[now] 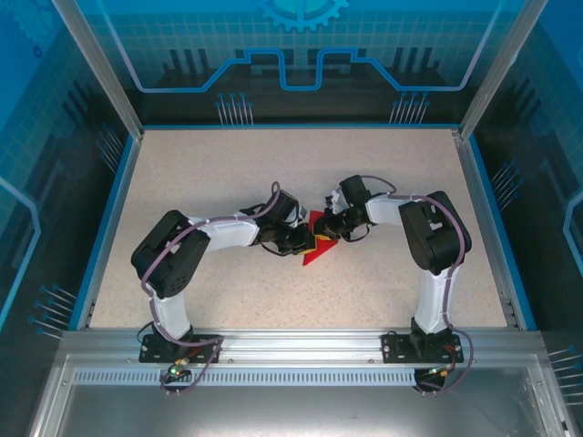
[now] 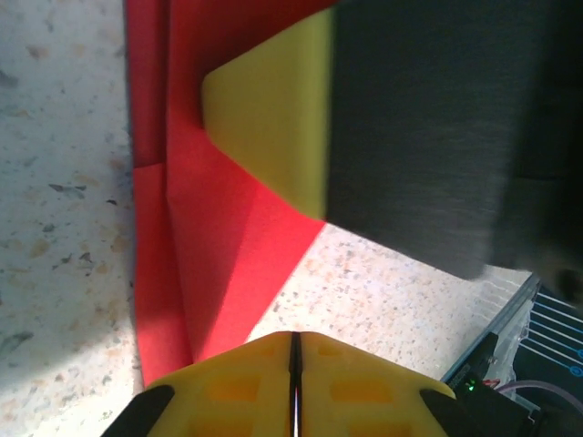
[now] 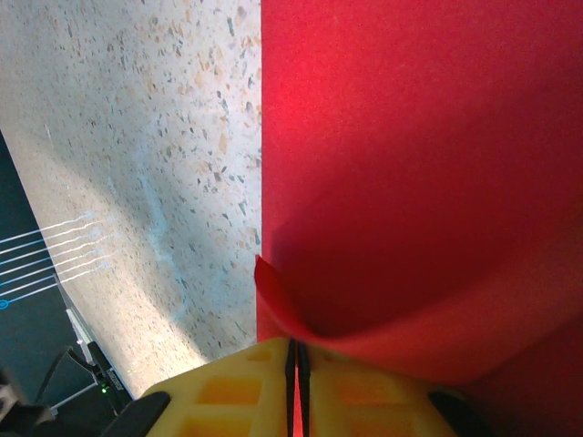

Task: Fold a paper plane with a square sheet of paper (pick it up from the middle)
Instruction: Fourth fold the wing at the center of the table.

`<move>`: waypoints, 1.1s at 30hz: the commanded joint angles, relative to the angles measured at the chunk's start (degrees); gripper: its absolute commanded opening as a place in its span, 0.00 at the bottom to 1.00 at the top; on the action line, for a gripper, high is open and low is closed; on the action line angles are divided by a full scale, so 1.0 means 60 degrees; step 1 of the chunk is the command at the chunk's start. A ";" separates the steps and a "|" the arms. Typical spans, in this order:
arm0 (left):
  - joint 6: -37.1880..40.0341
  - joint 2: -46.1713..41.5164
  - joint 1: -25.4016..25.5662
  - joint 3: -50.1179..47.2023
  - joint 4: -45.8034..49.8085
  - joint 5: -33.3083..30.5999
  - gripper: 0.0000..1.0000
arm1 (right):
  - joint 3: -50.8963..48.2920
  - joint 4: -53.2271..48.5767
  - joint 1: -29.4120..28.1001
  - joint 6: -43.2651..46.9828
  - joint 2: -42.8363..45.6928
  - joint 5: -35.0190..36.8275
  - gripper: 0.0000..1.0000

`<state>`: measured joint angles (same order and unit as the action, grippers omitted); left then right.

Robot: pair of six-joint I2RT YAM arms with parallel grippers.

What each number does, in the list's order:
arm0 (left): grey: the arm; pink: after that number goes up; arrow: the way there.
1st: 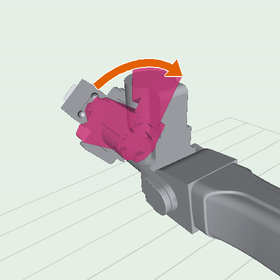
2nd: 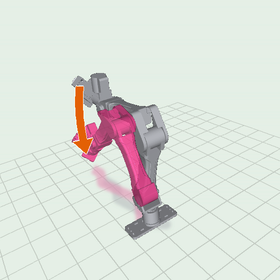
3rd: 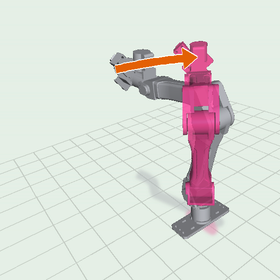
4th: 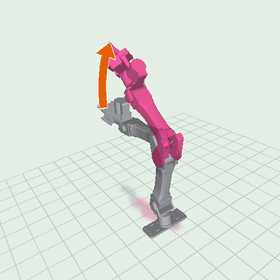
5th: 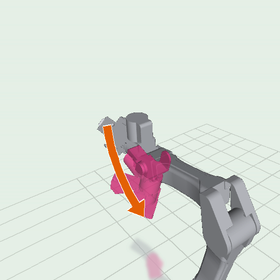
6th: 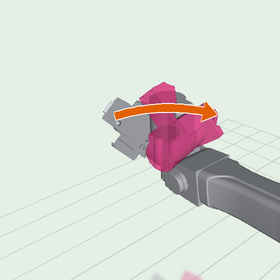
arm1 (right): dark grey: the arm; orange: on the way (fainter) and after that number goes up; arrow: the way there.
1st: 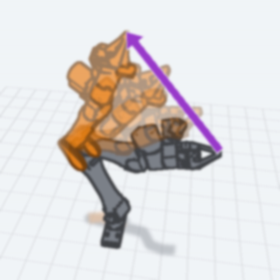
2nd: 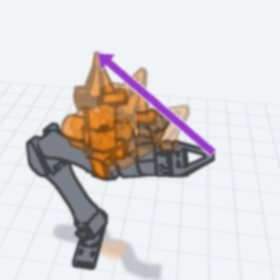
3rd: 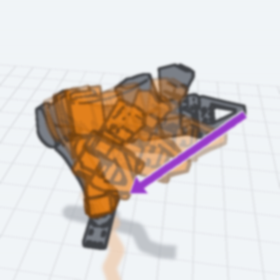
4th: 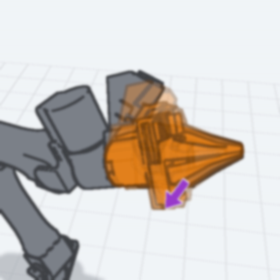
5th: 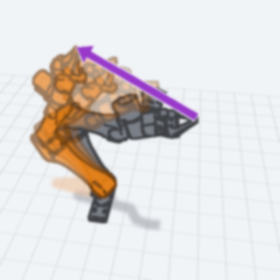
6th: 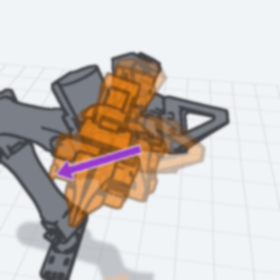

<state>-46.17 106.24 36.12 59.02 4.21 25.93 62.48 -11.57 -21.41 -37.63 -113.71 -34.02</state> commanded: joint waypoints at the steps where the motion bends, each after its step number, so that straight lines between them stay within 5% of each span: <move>1: -0.0144 0.0236 -0.0015 0.0021 -0.0208 0.0519 0.10 | -0.0203 -0.0924 -0.0035 0.0115 -0.0657 0.1113 0.13; 13: 0.0539 0.0519 -0.0067 -0.0550 0.1287 -0.1050 0.07 | -0.0231 -0.0984 -0.0021 0.0163 -0.0684 0.1140 0.13; 33: 0.0379 -0.1182 -0.0065 -0.0720 0.0766 -0.0436 0.10 | -0.0378 -0.0986 -0.0024 0.0163 -0.0619 0.1202 0.13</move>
<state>-43.55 101.30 35.83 53.04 7.86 21.91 62.63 -11.94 -21.41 -37.41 -113.82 -34.04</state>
